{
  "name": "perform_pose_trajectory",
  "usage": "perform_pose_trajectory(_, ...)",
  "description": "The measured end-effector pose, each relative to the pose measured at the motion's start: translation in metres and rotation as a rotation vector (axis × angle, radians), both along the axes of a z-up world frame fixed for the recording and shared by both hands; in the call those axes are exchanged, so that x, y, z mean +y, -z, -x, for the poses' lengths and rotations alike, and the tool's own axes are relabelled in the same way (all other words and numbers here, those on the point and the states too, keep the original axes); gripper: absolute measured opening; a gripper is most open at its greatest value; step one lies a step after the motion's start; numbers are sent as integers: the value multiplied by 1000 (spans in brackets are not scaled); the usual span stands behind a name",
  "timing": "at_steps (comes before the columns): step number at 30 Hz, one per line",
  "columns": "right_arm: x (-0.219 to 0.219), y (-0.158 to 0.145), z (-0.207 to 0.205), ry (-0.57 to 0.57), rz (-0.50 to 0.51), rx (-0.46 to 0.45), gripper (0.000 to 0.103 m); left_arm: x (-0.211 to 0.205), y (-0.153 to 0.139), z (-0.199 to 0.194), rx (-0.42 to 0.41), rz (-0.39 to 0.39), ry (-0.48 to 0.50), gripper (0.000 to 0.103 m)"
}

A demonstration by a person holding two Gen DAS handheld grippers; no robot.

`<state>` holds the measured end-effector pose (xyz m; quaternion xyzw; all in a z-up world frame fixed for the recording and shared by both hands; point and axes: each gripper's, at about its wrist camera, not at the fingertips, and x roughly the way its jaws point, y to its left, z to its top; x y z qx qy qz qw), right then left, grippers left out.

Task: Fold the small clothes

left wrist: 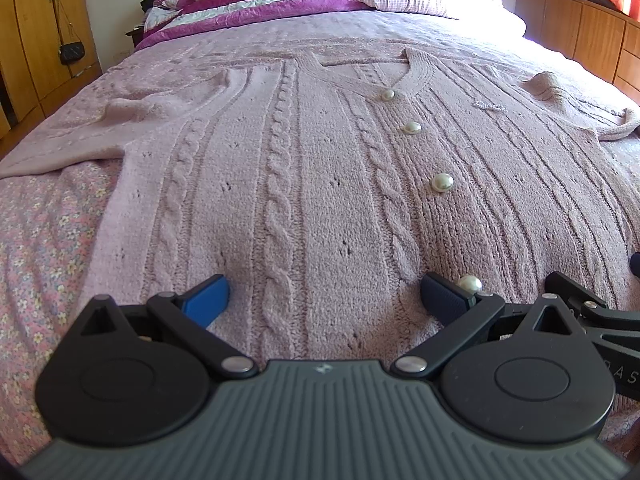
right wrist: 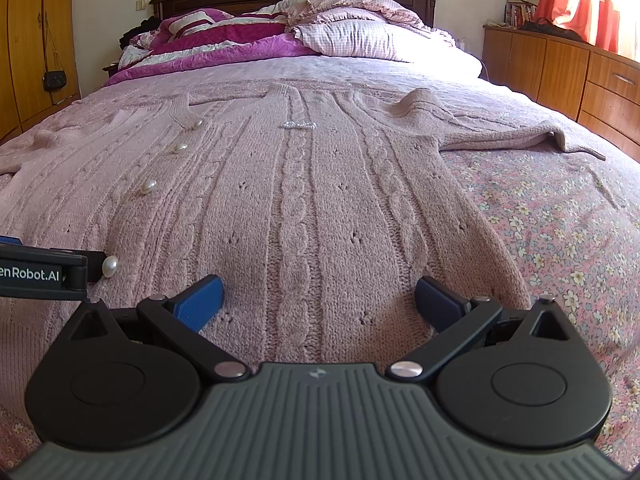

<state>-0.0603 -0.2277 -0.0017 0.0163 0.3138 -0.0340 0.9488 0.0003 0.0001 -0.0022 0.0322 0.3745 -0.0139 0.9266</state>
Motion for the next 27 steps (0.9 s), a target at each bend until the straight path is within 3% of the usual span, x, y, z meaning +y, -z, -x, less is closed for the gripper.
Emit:
perform_pose_trajectory(14,1,-3,-7,2,-12,31,103,-2,-5,5,-11,-2,-7,103)
perform_pose_trajectory(20,-26,-20,-16,-9,-168,58,103,-15,-28,6,-110,-89,23,103)
perform_pose_trajectory(27,-68,-49,-26,-9,-267,0,103,-12,-34,-13,-55,10,24,103)
